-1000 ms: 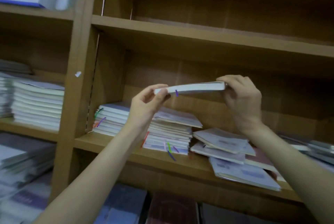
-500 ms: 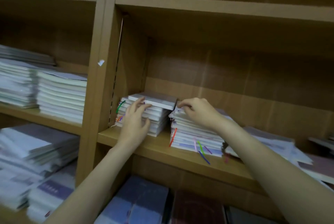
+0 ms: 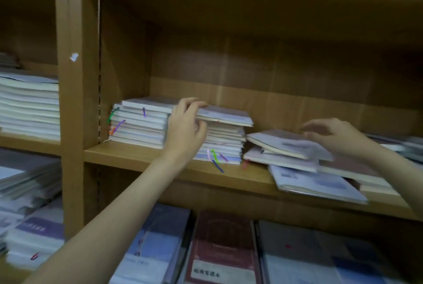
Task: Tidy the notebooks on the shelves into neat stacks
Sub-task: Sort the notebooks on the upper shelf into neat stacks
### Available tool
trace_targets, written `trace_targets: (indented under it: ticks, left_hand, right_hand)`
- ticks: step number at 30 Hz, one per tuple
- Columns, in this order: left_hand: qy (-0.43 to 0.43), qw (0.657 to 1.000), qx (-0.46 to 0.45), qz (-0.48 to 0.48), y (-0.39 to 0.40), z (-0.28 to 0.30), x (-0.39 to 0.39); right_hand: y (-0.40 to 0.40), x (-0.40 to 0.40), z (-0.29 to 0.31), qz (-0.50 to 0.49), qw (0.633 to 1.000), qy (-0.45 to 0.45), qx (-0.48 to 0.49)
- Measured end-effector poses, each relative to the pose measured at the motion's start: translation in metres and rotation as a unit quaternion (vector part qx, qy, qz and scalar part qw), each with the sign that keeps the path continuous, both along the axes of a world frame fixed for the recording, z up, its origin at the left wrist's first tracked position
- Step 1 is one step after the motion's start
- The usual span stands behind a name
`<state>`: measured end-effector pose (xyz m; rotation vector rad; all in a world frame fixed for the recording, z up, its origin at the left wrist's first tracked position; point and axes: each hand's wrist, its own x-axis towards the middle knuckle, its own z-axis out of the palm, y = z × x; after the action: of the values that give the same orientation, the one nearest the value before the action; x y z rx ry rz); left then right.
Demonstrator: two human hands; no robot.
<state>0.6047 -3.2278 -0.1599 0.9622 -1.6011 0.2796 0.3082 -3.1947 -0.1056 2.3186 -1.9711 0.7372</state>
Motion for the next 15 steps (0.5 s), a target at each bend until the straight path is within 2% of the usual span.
trace_targets:
  ticks: [2,5,7,9,11,13,15]
  left_hand:
    - [-0.045,0.999,-0.025,-0.009,0.002,0.003,-0.028]
    - [-0.133,0.985,-0.044,-0.096,0.008,0.002,-0.076]
    - [-0.222,0.964,0.016,-0.148,0.01,0.001,-0.109]
    - [-0.318,0.923,0.142,-0.161,0.006,0.002,-0.136]
    - [-0.365,0.882,0.255,-0.155,-0.001,0.007,-0.153]
    - [-0.374,0.869,0.293,-0.134,-0.009,0.012,-0.163]
    - [-0.397,0.868,0.279,-0.101,-0.013,0.016,-0.168]
  right_hand:
    - [0.006,-0.04,-0.009,-0.041,0.997,-0.005,0.059]
    - [0.02,-0.081,-0.016,-0.077,0.992,0.013,0.096]
    - [0.031,-0.099,-0.02,-0.095,0.989,0.023,0.112]
    - [0.034,-0.121,-0.029,-0.099,0.987,0.028,0.124]
    - [0.04,-0.133,-0.039,-0.106,0.985,0.028,0.133]
    - [0.039,-0.145,-0.047,-0.132,0.985,0.027,0.104]
    - [0.034,-0.15,-0.05,-0.152,0.985,0.054,0.056]
